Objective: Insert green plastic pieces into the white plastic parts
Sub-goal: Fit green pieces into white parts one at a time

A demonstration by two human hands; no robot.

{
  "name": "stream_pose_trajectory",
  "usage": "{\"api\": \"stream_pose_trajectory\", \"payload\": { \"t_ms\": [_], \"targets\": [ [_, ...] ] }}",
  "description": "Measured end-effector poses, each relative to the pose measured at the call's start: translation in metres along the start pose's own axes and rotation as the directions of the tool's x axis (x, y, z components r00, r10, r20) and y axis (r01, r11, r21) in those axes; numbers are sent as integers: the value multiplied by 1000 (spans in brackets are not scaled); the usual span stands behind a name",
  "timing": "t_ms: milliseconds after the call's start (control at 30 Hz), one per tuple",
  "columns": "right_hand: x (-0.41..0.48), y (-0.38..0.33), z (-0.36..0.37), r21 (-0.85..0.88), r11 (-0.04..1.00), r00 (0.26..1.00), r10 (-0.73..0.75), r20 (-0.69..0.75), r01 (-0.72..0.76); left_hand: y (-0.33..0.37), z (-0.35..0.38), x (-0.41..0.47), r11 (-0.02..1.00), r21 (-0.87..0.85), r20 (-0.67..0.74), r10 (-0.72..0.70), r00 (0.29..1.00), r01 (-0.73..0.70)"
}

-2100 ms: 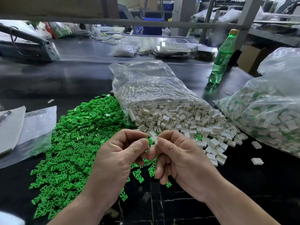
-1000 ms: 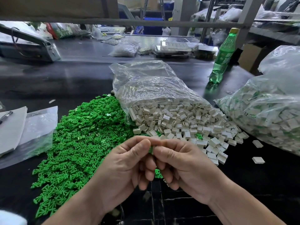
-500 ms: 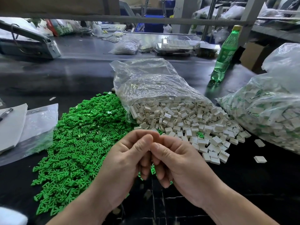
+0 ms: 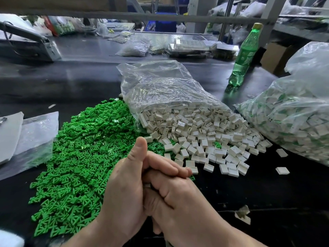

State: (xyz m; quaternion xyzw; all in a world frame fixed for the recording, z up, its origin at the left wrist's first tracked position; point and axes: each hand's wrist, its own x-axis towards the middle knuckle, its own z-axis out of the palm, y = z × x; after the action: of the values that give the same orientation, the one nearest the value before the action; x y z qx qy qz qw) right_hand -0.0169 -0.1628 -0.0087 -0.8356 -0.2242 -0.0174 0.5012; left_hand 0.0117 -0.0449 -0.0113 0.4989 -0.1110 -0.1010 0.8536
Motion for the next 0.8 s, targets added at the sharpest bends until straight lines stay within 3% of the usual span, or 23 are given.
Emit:
{"api": "stream_pose_trajectory", "payload": {
  "t_ms": [133, 233, 367, 467, 700, 800],
  "targets": [
    [3, 0, -4, 221, 964, 989, 135, 62, -146, -2, -6, 6, 995, 92, -2, -46, 999, 46],
    [6, 2, -8, 455, 856, 969, 210, 131, -247, 3, -12, 8, 980, 184, 15, -76, 997, 72],
    [10, 12, -23, 763, 580, 951, 272, 148, -285, 13, -24, 7, 850, 478, 159, 163, 974, -221],
    [10, 17, -29, 818, 502, 950, 265, 163, -280, 14, -26, 6, 767, 565, 214, 219, 952, -304],
    [13, 26, -30, 845, 452, 950, 252, 186, -286, 14, -20, 7, 527, 738, 245, 374, 895, -422],
    [14, 34, -38, 898, 376, 960, 240, 145, -230, 16, -24, 9, 403, 802, 298, 370, 880, -441]
  ]
}}
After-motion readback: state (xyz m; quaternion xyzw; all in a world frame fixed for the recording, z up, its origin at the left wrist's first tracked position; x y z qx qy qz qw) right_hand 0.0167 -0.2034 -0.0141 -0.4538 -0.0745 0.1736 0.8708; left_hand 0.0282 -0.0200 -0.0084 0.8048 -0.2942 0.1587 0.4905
